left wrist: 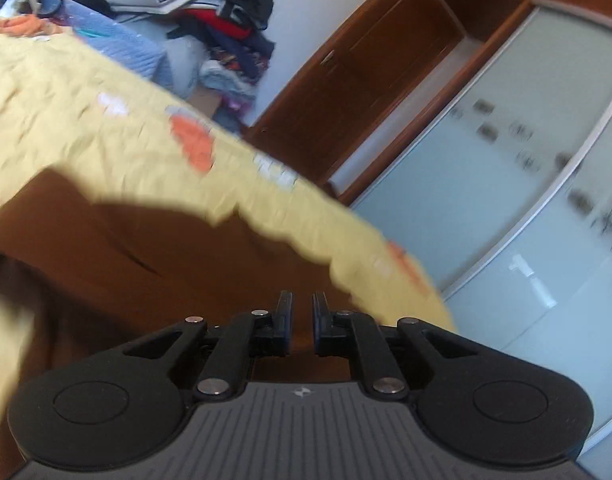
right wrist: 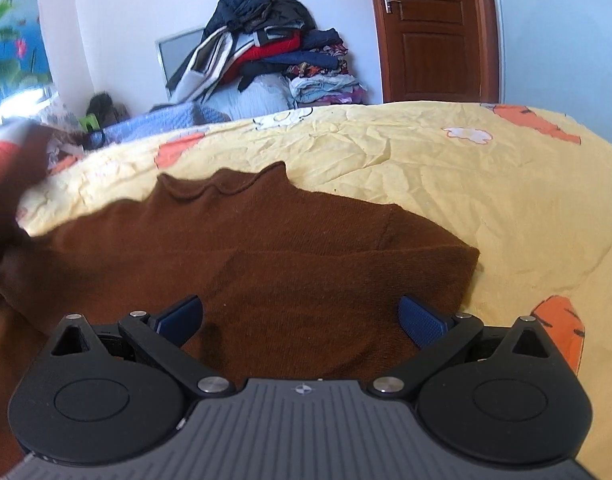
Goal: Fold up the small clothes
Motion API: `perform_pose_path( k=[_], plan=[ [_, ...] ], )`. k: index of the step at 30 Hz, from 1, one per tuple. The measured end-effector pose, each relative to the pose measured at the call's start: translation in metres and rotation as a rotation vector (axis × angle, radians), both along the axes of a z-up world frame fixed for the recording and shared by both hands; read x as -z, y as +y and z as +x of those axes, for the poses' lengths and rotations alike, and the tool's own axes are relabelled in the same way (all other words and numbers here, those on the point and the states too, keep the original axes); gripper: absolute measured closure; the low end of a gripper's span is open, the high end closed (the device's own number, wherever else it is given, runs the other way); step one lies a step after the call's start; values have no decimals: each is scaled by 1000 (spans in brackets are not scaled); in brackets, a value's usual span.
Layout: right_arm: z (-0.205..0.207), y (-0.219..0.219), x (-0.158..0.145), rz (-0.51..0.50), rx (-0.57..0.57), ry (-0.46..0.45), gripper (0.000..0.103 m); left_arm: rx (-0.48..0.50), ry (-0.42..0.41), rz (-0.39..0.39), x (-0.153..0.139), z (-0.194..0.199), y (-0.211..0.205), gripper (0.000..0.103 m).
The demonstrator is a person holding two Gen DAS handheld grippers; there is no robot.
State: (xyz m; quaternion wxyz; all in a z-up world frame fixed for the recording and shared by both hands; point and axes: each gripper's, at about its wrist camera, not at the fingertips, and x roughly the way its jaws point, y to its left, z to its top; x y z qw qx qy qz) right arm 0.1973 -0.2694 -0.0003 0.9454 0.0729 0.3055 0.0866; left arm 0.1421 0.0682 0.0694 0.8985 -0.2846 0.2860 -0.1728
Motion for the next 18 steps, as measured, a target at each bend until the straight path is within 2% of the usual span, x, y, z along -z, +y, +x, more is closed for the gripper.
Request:
perform_pose_path(
  k=[1, 3, 4, 5, 7, 9, 11, 13, 15, 17, 18],
  plan=[
    [-1, -3, 0, 23, 2, -3, 0, -19, 6, 17, 7, -12, -4, 92],
    [-2, -8, 0, 61, 4, -9, 0, -45, 23, 52, 22, -37, -5, 82],
    [-3, -9, 0, 73, 5, -11, 0, -65, 36, 67, 30, -47, -2, 67],
    [-3, -10, 0, 84, 5, -13, 0, -82, 54, 81, 39, -55, 3, 45],
    [-3, -13, 0, 107, 6, -16, 0, -128, 57, 134, 55, -73, 14, 32],
    [-3, -18, -1, 144, 2, -14, 0, -162, -26, 163, 68, -92, 18, 32],
    [0, -23, -10, 200, 17, 31, 0, -179, -27, 162, 65, -94, 19, 22],
    [-2, -28, -22, 336, 31, 71, 0, -182, -26, 184, 65, -93, 17, 21],
    [-1, -26, -32, 474, -27, 106, 0, -171, -29, 201, 63, -93, 14, 17],
    [10, -15, -34, 512, -77, 203, 5, -165, -30, 205, 65, -95, 14, 15],
    [16, -10, -32, 512, -93, 253, 13, -166, -31, 199, 66, -96, 16, 15]
  ],
)
